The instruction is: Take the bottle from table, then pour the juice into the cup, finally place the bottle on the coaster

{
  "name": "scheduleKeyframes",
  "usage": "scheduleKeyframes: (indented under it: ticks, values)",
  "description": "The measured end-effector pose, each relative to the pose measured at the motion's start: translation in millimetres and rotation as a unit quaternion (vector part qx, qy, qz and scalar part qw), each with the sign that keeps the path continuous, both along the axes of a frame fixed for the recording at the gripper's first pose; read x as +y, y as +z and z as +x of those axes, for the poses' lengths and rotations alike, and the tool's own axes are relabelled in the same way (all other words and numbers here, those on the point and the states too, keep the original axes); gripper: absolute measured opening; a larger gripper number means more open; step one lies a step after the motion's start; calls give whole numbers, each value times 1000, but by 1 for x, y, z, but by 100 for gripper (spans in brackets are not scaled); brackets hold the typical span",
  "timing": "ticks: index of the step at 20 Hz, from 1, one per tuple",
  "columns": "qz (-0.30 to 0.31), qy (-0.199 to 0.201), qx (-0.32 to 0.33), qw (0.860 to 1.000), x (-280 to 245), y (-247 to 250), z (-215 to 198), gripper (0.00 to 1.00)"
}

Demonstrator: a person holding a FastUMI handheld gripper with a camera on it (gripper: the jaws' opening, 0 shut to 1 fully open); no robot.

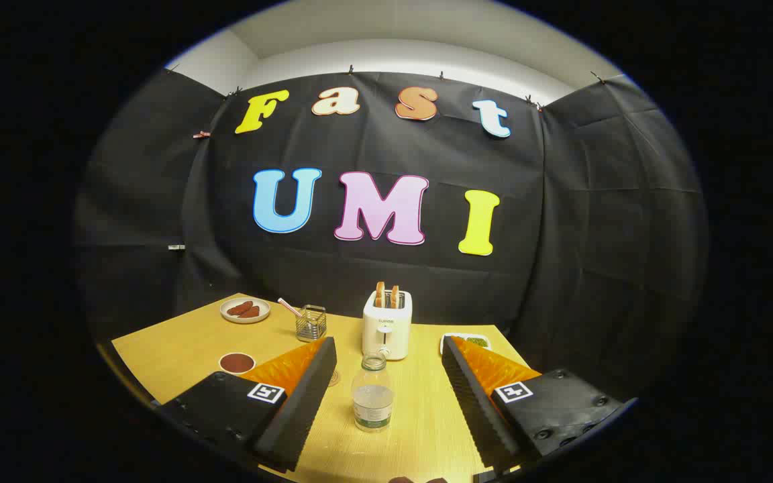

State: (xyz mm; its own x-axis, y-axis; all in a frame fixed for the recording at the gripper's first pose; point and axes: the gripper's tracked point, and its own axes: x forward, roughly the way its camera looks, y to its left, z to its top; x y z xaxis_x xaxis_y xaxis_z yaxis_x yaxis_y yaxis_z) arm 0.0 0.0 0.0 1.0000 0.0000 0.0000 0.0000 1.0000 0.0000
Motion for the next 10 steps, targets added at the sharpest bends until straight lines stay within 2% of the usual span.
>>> scheduleKeyframes:
  ticks: [10]
  values:
    - [3,14,13,1000,10,-20,24,97]
